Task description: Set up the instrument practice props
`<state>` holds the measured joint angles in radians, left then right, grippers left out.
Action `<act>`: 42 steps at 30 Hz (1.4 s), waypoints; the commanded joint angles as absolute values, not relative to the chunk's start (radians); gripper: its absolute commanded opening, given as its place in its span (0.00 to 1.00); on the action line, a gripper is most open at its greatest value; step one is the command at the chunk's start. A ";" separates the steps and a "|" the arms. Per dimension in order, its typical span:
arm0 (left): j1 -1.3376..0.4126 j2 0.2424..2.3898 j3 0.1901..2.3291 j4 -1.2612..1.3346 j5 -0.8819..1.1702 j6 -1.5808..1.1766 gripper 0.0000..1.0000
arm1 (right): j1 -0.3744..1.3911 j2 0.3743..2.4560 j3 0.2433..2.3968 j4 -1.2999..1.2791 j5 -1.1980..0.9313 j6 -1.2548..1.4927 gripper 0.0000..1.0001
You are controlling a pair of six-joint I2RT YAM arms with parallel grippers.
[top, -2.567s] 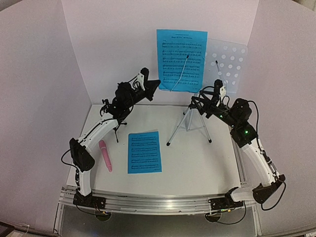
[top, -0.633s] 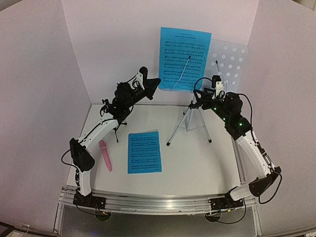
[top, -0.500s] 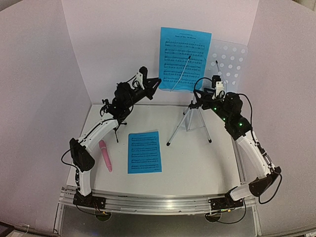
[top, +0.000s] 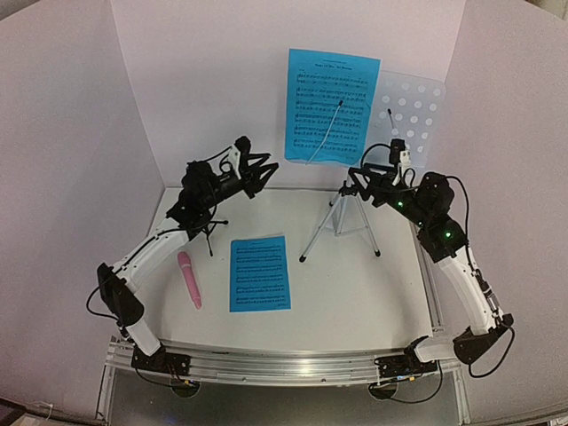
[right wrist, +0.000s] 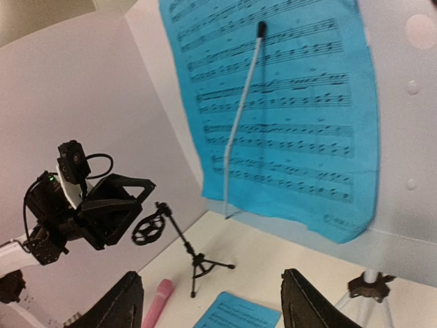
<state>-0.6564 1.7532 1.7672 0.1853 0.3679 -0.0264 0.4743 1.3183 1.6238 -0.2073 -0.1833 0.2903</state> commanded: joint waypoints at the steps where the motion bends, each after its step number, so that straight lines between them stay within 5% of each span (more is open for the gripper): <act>1: -0.650 1.500 1.622 0.186 0.459 0.122 0.48 | 0.497 1.326 1.596 -0.246 -0.403 0.383 0.67; 11: -0.640 1.173 1.195 -0.560 0.620 0.492 0.78 | 0.614 1.336 1.351 -0.380 -0.459 0.477 0.84; 15: -0.640 1.131 1.014 -0.701 0.517 0.637 0.82 | 0.683 1.357 1.224 -0.383 -0.334 0.542 0.85; 26: -0.627 1.274 0.684 -0.452 0.290 0.918 0.82 | 0.821 1.829 1.374 -0.409 -0.049 0.727 0.80; 32: -0.624 1.359 0.730 -0.465 0.379 0.925 0.80 | 0.853 2.112 1.626 -0.540 0.033 0.739 0.69; 42: -0.622 1.418 0.688 -0.410 0.339 1.055 0.81 | 0.857 2.325 1.836 -0.652 0.093 0.715 0.70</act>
